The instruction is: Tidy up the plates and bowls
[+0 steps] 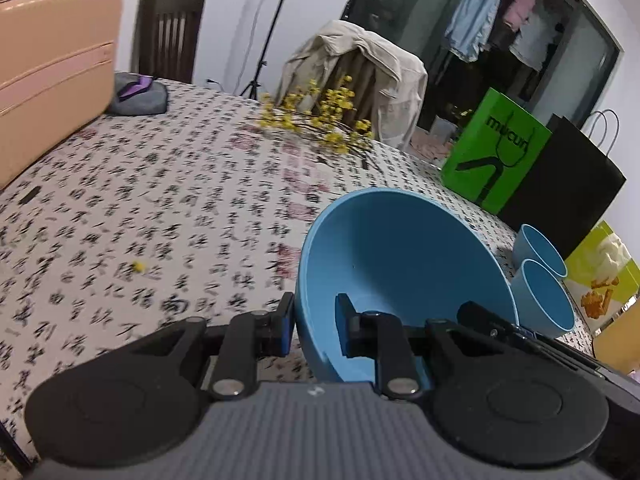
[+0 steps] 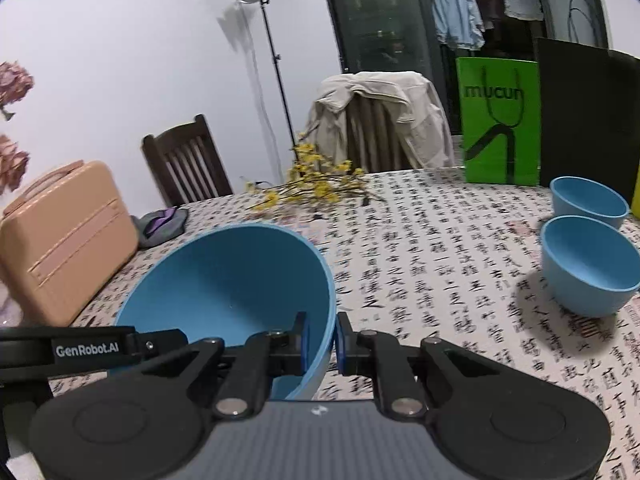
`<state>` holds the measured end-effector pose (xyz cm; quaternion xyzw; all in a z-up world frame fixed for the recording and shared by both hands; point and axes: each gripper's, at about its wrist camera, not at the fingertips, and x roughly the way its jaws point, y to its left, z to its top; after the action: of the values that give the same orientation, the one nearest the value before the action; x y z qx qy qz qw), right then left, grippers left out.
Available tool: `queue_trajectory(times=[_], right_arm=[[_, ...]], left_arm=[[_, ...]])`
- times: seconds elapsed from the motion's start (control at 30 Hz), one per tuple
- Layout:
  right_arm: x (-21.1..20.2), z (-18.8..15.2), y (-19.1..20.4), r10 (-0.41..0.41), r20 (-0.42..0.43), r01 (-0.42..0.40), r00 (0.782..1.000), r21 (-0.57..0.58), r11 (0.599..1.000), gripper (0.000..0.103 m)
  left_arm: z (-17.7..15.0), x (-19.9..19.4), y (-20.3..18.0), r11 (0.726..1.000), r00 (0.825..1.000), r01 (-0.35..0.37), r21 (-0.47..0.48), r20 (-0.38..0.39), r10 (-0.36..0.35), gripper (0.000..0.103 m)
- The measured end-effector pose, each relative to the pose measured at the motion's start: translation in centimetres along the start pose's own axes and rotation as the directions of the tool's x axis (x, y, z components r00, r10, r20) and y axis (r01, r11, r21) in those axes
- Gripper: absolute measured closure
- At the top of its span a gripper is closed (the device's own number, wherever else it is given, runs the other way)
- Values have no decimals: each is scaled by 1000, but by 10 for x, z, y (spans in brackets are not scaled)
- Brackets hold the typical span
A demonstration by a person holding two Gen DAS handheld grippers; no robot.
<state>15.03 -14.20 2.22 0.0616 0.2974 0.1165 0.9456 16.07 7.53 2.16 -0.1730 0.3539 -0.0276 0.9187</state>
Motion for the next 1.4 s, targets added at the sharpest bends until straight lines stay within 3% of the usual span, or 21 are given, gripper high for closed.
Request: queue_trajectory(times=[0.77,1.4], right_arm=[[24,-30,106,153,-105,-164,983,-109,980,90],[54,-51,137,207,-203,-231,957,-103,967,90]], left_arm=[[-20,-47,111,977,992,-108,-182,50,119,82],[-33,-47,153,950,981,-176,-257,39,192,82]])
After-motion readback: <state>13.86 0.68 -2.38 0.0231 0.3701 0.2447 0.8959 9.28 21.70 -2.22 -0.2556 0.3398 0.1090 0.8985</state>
